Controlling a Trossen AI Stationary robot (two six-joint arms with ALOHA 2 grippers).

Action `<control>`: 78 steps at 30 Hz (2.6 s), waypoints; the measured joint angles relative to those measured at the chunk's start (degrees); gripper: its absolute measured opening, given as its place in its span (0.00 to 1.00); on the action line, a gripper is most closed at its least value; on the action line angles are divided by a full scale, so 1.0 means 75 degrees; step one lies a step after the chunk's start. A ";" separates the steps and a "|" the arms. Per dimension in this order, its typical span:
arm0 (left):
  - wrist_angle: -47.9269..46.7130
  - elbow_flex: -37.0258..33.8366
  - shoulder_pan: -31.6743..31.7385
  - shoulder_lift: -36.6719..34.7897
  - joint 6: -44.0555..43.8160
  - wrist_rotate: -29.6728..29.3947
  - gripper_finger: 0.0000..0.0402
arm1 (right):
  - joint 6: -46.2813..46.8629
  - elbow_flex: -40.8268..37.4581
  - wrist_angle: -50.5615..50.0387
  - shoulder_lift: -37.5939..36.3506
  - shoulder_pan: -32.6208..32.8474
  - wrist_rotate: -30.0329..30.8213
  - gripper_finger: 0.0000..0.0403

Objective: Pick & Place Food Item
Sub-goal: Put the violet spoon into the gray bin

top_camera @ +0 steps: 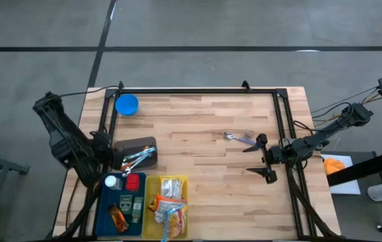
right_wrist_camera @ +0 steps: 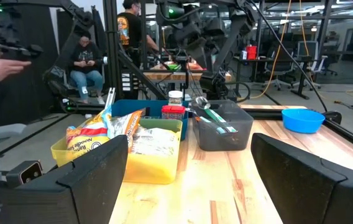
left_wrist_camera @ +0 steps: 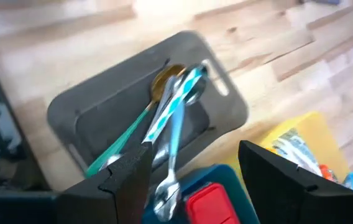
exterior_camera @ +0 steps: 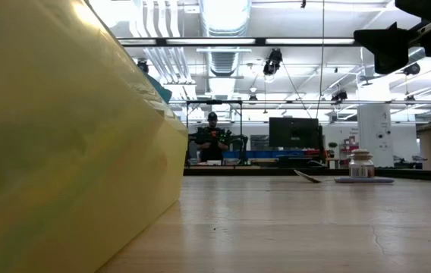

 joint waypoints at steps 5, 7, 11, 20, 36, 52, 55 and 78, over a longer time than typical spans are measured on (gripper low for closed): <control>-0.0065 0.0388 0.0149 0.0544 0.0530 -0.0479 0.60 | 0.0000 0.0000 0.0000 -0.0002 -0.0001 0.0000 0.84; -0.0086 0.0503 0.0305 0.0750 0.0744 -0.0604 0.60 | 0.0000 0.0000 0.0000 0.0000 -0.0001 0.0000 0.84; -0.0079 0.0690 0.0763 0.1146 0.1294 -0.0785 0.60 | 0.0000 0.0000 0.0000 0.0000 0.0001 0.0000 0.84; 0.0973 0.0817 0.2018 0.1525 0.3376 -0.0937 0.60 | 0.0000 0.0000 0.0002 -0.0001 -0.0001 0.0000 0.84; 0.4476 0.0808 0.4101 0.2478 0.8946 -0.1187 0.60 | 0.0000 0.0000 -0.0003 -0.0002 0.0000 0.0000 0.84; 0.8061 0.0799 0.5097 0.3565 1.3773 0.0342 0.60 | 0.0000 0.0001 -0.0003 -0.0002 0.0000 0.0000 0.84; 0.8435 0.0799 0.5290 0.3769 1.4195 0.0612 0.60 | 0.0000 0.0003 0.0001 -0.0002 -0.0001 0.0000 0.84; 1.0694 0.1888 0.7842 0.6565 1.1268 0.4224 0.60 | 0.0000 0.0003 -0.0029 0.0000 0.0001 0.0000 0.84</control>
